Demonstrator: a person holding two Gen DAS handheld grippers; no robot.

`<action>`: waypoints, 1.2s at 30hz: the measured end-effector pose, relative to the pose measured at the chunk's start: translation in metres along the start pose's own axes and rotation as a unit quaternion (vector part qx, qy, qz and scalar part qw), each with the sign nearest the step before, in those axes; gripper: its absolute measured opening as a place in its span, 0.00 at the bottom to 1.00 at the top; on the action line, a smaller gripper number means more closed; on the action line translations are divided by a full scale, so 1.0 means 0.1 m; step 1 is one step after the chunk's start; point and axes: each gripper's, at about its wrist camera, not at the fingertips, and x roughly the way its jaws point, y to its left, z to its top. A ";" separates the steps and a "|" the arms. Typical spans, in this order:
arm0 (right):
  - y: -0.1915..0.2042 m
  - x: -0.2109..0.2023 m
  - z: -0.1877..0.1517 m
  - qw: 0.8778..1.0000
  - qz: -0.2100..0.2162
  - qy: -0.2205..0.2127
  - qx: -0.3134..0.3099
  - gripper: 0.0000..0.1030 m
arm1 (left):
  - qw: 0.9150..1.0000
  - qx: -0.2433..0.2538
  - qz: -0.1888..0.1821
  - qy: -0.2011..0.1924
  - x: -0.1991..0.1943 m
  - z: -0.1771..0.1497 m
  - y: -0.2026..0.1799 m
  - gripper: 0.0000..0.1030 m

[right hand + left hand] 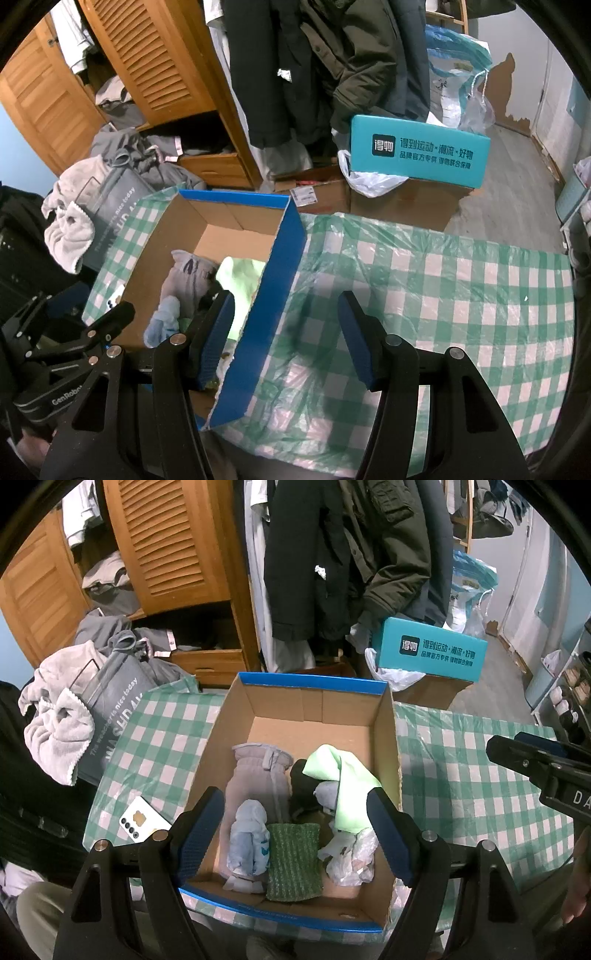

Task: Organize soft objects

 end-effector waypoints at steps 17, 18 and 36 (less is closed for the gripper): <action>-0.02 0.03 -0.01 1.000 0.000 0.004 -0.002 0.56 | 1.000 0.003 0.008 0.005 0.07 0.00 0.01 0.78; -0.02 0.03 -0.01 1.000 0.000 0.004 -0.002 0.56 | 1.000 0.003 0.008 0.006 0.07 0.00 0.01 0.78; -0.03 0.03 -0.01 1.000 0.000 0.004 -0.003 0.56 | 1.000 0.008 0.008 0.000 0.05 -0.02 0.00 0.78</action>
